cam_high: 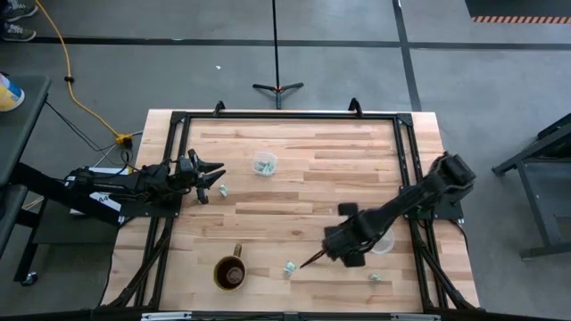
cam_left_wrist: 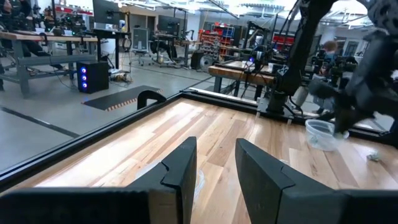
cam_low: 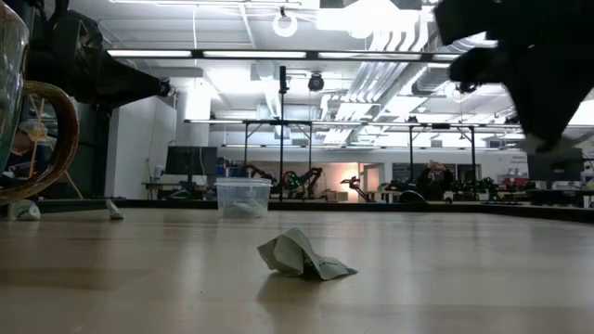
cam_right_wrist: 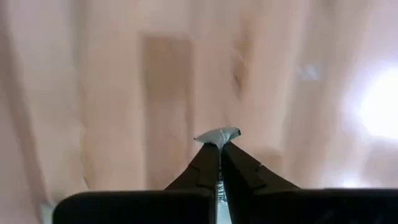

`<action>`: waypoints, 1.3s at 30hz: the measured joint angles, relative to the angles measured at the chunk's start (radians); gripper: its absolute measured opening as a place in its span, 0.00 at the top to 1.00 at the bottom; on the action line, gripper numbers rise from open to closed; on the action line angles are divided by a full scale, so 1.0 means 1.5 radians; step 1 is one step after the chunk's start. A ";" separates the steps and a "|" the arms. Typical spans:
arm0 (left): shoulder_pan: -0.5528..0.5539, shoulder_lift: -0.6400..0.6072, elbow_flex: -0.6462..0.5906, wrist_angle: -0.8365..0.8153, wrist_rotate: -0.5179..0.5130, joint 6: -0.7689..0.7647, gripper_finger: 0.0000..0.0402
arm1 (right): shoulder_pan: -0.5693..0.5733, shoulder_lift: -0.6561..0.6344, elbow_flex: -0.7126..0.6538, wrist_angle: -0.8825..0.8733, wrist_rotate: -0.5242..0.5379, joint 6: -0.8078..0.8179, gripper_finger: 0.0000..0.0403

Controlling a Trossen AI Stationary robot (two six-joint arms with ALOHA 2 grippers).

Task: Pick and place items into bin
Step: Put the white stevia packet into the bottom transparent bin

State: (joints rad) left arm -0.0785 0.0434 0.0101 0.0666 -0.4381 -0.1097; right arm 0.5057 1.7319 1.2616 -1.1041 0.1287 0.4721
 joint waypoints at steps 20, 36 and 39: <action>0.000 0.000 0.000 0.000 0.000 0.000 0.63 | 0.048 -0.023 0.000 -0.158 -0.095 0.159 0.96; 0.000 0.000 0.000 0.000 0.000 0.000 0.63 | 0.048 -0.022 0.000 -0.167 -0.046 0.211 0.71; 0.000 0.000 0.000 0.000 0.000 0.000 0.63 | 0.047 -0.022 -0.001 -0.075 -0.021 0.209 0.66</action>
State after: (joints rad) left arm -0.0788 0.0437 0.0101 0.0663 -0.4381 -0.1098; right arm 0.5762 1.6985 1.2606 -1.2161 0.0971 0.7861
